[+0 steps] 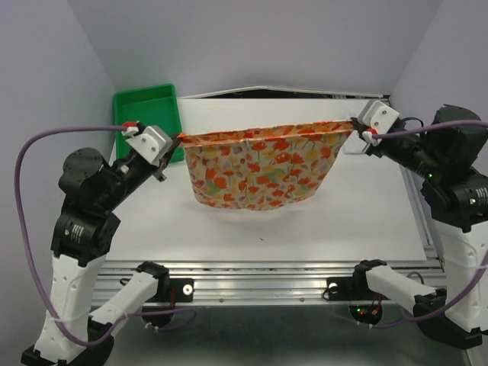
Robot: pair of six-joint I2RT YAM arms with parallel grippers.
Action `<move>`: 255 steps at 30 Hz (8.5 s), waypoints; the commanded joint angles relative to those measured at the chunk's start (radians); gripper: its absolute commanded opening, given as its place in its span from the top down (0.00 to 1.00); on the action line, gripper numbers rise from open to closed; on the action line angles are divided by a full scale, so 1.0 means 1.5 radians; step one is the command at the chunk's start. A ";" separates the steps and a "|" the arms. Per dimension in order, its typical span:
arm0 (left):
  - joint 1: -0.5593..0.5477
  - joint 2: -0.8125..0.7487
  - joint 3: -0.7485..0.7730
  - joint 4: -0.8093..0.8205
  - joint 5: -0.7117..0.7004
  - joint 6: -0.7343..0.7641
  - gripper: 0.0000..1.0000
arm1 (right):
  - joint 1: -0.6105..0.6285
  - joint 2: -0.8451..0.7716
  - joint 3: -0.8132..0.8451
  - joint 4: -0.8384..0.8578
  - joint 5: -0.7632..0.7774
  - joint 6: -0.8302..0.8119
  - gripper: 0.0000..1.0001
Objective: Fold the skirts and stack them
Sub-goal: Flatten the skirt out
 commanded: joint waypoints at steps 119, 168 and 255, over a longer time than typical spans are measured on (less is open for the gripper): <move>-0.071 0.565 -0.109 0.016 -0.026 -0.106 0.52 | -0.034 0.568 -0.269 -0.042 0.128 0.399 0.92; -0.046 0.581 -0.146 -0.001 -0.038 -0.109 0.62 | -0.062 0.744 0.016 0.133 0.132 0.479 0.55; -0.537 0.234 -0.636 0.214 -0.297 0.364 1.00 | -0.205 0.779 0.026 -0.144 -0.094 0.405 0.99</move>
